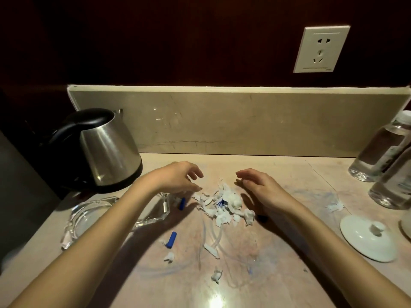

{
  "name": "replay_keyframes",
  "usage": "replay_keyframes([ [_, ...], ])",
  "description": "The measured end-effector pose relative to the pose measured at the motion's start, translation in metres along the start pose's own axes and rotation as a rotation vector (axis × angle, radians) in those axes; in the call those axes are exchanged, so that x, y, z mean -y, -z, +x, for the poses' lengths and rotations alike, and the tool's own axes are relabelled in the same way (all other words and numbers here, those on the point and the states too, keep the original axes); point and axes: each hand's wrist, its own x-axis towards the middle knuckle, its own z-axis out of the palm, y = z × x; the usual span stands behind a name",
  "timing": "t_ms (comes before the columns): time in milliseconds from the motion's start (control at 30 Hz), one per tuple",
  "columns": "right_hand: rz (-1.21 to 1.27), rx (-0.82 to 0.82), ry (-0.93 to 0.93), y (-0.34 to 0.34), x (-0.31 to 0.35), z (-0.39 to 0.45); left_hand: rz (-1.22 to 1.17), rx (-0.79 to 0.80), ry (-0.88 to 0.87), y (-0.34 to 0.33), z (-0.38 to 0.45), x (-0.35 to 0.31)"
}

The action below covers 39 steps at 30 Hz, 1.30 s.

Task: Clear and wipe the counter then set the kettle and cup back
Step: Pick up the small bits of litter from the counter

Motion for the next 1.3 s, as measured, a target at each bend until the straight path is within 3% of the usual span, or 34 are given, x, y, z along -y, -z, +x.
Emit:
replay_keyframes([
  [133,-0.174,0.099,0.063,-0.020,0.013,0.009,-0.002,-0.043,0.034,0.002,-0.012,0.008],
  [300,-0.142,0.280,0.163,-0.049,0.030,0.010,0.023,-0.048,0.079,0.000,-0.033,0.019],
  [533,-0.179,0.331,0.261,-0.078,0.053,0.013,0.175,-0.089,0.189,-0.009,-0.056,0.036],
  [867,-0.221,0.420,0.393,-0.063,0.053,-0.005,0.206,-0.135,0.118,-0.018,-0.056,0.029],
  [1000,-0.206,0.244,0.345,-0.024,0.034,-0.011,0.193,-0.078,0.029,-0.032,-0.048,0.016],
  [1133,-0.367,0.088,0.194,0.019,0.017,-0.019,0.198,-0.027,0.007,-0.039,-0.033,0.009],
  [1300,-0.457,0.204,0.033,0.045,0.006,-0.028,0.196,0.005,-0.030,-0.044,-0.016,-0.001],
])
